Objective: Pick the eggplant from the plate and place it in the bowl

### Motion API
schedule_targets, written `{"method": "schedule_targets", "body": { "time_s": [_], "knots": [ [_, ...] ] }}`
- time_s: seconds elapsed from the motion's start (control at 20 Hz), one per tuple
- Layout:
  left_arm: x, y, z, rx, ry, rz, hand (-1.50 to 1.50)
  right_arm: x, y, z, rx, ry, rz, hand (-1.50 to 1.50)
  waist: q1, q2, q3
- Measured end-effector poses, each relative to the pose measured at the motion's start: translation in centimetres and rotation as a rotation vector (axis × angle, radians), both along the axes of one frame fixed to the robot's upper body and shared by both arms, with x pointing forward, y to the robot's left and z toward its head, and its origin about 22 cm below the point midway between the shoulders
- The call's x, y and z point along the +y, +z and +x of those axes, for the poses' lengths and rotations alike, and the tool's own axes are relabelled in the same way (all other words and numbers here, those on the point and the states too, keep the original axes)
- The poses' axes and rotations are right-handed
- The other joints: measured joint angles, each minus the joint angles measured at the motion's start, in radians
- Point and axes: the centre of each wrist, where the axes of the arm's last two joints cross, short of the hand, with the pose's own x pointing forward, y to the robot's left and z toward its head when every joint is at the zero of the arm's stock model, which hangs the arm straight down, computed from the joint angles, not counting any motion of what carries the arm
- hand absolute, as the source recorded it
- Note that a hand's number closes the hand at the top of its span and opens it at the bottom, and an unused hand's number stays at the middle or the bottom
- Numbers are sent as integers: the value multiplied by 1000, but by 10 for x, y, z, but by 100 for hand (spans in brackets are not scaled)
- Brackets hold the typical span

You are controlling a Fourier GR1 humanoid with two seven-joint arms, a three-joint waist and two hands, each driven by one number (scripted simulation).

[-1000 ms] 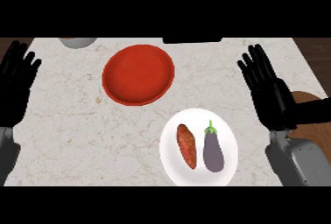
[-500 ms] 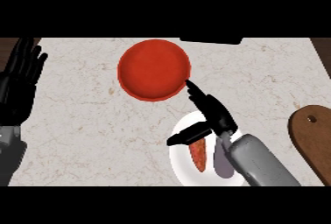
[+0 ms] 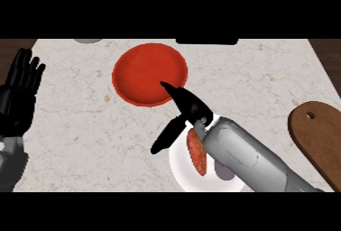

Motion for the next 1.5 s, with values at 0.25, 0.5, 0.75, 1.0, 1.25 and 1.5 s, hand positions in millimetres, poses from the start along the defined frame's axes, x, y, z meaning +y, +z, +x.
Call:
{"method": "schedule_targets", "body": {
  "time_s": [0.25,0.5,0.75,1.0,1.25,1.5],
  "knots": [
    [0,-2,1,-2,-6,-1,0,0,52,34,44,76,-211,-150,1,1,1],
    [3,-1,5,-2,-9,4,0,-8,77,61,159,190,-329,-150,9,8,0],
    [0,-1,9,-9,-12,-3,0,-16,75,78,292,316,-362,-150,12,10,0],
    [-2,-4,8,-10,-16,3,0,-27,65,92,398,407,-396,-150,13,8,0],
    [4,-2,10,-14,-4,-2,0,-33,59,102,460,450,-443,-150,5,6,1],
    [3,-3,7,-3,5,-4,0,-32,41,103,519,487,-487,-150,-6,1,1]
  ]
}}
